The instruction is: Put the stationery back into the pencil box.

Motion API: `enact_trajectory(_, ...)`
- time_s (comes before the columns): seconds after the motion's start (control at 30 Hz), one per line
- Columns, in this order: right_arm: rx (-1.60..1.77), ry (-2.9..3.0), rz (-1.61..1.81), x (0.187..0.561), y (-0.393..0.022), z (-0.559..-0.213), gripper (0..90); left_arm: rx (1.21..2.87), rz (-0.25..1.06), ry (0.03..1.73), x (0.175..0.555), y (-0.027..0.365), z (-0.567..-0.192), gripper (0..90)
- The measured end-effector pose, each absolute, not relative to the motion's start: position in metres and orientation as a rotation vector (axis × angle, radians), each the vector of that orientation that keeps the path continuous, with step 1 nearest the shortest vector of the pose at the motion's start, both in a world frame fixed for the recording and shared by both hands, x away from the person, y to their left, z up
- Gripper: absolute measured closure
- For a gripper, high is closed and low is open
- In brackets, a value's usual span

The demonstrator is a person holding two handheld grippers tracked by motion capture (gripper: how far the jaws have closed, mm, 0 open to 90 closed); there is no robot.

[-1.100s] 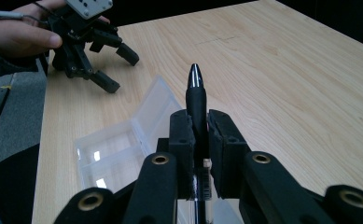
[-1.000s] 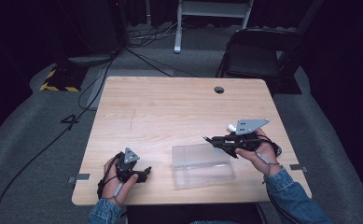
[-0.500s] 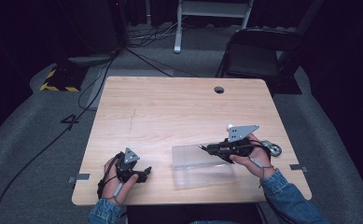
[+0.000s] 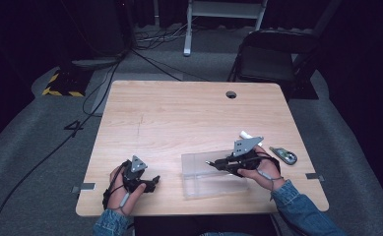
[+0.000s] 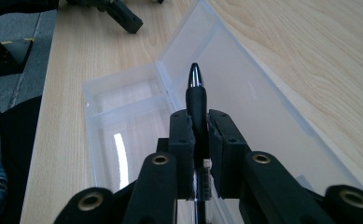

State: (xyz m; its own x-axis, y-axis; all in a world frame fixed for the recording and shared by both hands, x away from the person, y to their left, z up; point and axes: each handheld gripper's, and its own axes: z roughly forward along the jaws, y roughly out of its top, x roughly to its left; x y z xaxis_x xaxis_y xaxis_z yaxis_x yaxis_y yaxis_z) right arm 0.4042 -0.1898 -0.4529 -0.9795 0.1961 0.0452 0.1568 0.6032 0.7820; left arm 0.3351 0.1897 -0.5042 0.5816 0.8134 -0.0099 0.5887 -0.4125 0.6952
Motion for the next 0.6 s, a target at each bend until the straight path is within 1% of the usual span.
enact_trajectory(0.6,0.228,2.801,1.279,0.406,-0.182,-0.467,80.4,2.149,0.437,1.110,0.335,0.190,-0.504,16.9)
